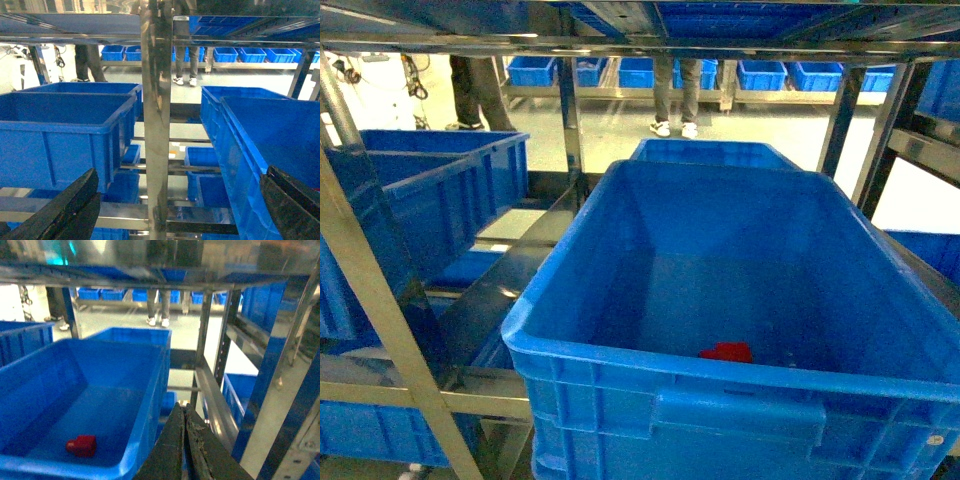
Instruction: Pick red block from blue box to shelf
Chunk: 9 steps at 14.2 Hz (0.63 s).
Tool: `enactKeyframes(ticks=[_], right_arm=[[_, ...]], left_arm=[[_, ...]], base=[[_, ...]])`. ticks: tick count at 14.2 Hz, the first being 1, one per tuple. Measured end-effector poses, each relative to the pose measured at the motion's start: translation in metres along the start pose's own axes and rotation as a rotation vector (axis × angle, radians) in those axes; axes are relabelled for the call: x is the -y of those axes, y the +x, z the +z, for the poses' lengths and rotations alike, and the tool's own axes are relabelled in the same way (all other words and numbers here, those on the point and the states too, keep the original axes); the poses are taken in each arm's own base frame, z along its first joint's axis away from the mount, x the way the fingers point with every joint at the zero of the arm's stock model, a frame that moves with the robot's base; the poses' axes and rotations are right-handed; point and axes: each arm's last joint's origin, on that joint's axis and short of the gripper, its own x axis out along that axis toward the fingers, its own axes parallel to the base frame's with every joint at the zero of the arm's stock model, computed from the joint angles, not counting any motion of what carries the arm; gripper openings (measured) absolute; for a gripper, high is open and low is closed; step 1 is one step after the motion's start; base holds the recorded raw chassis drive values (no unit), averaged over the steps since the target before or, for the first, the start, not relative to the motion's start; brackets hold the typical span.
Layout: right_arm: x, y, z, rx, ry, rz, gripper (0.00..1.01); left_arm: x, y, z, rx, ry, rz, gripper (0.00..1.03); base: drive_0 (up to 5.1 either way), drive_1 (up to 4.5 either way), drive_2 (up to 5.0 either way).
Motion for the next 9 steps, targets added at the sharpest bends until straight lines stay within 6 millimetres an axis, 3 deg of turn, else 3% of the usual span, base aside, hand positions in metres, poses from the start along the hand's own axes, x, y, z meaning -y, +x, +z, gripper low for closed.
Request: enactKeyframes(ticks=[8,9], right_arm=[[0.000,-0.025,-0.006,-0.050,0.000,-0.001,0.02],[0.000,-0.028,0.000,0.014,0.000,0.000,0.02]], left_arm=[[0.000,0.000,0.000,0.000,0.000,0.000,0.98],[0.000,0.000,0.000,0.000,0.000,0.000,0.98]], base=[[0.0,0.00,0.0],[0.0,0.00,0.0]])
